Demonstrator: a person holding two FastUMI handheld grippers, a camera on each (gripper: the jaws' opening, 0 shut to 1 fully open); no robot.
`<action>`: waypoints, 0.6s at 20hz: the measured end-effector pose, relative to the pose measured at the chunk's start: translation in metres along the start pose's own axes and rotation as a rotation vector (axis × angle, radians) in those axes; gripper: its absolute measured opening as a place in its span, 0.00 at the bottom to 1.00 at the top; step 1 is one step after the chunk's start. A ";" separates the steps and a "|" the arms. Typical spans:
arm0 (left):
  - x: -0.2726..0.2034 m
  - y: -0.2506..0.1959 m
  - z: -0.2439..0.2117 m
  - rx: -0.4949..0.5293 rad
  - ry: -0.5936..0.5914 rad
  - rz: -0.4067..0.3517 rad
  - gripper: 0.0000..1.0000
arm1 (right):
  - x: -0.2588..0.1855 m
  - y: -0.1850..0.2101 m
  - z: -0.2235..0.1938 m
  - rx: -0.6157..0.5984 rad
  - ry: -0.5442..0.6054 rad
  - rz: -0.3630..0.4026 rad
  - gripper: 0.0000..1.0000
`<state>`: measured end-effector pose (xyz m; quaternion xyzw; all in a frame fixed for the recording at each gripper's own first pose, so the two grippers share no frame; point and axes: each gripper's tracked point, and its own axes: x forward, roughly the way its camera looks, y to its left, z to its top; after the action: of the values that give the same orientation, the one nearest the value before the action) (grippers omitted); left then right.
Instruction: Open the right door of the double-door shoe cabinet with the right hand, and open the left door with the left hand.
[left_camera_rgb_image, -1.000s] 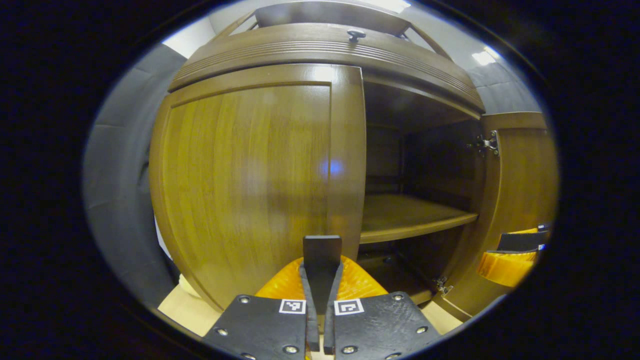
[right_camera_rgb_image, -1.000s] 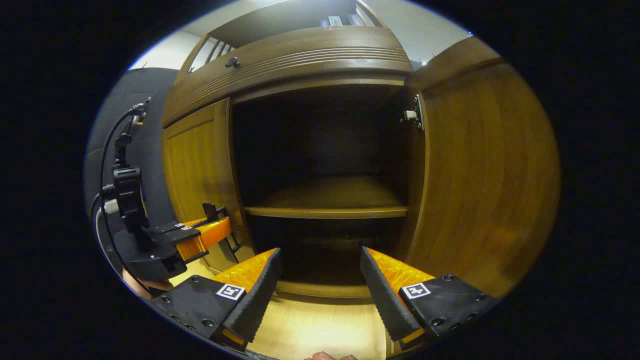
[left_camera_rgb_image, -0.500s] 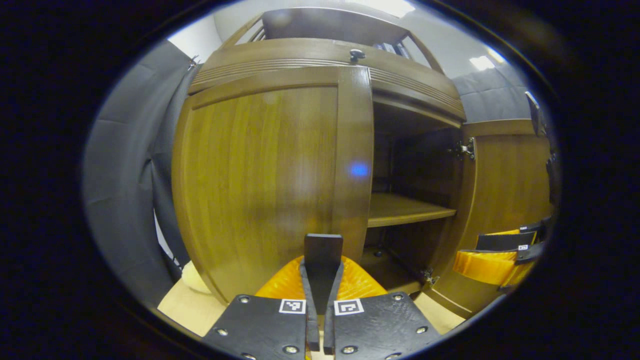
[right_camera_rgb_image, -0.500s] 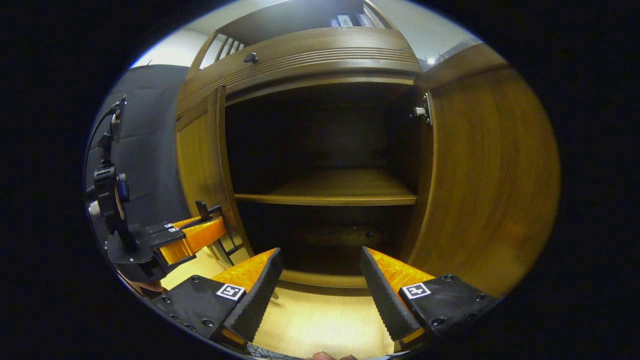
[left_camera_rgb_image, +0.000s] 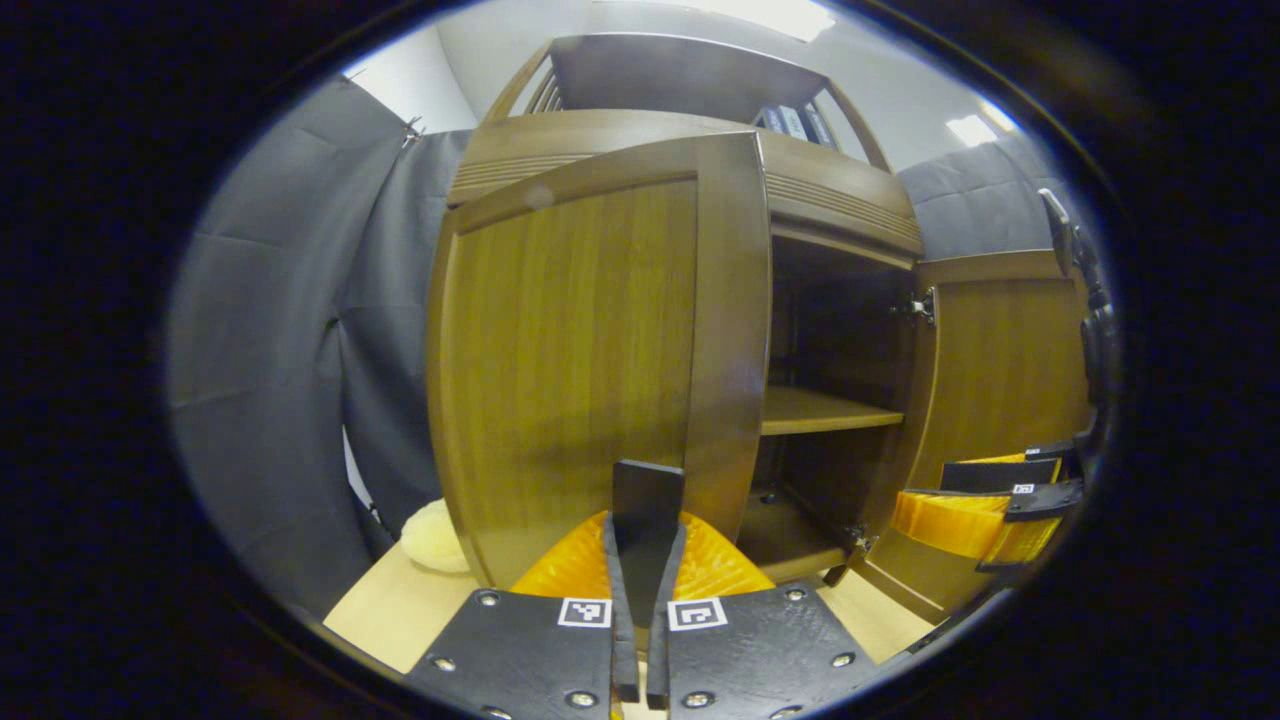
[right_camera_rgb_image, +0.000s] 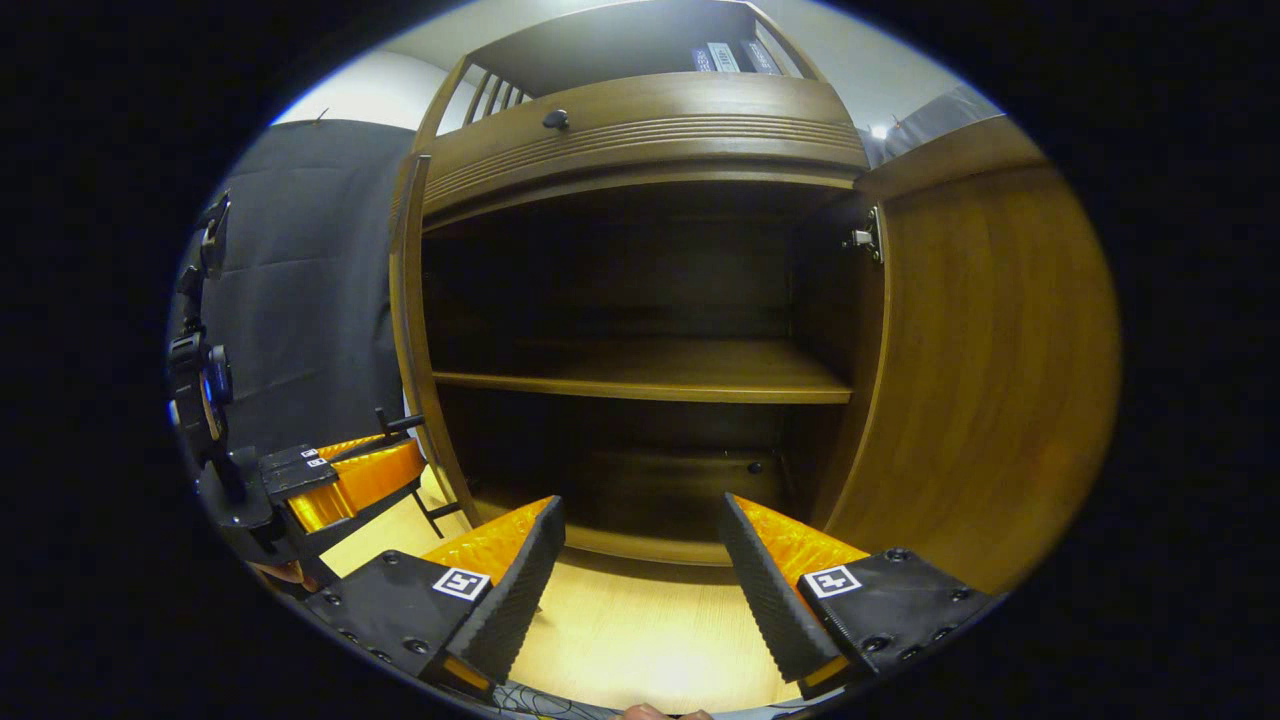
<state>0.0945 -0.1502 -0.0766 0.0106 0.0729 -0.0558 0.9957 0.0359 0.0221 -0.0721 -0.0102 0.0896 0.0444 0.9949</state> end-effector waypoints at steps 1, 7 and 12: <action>0.000 0.000 0.000 0.001 0.000 0.004 0.06 | -0.003 0.004 -0.001 0.003 0.002 0.005 0.94; 0.001 0.002 0.000 0.009 -0.015 0.043 0.06 | -0.018 0.025 -0.009 -0.010 0.002 0.032 0.94; 0.001 0.008 -0.003 0.041 -0.015 0.086 0.05 | -0.025 0.037 -0.016 -0.009 0.013 0.052 0.94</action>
<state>0.0963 -0.1426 -0.0793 0.0337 0.0638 -0.0147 0.9973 0.0052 0.0563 -0.0841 -0.0126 0.0958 0.0704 0.9928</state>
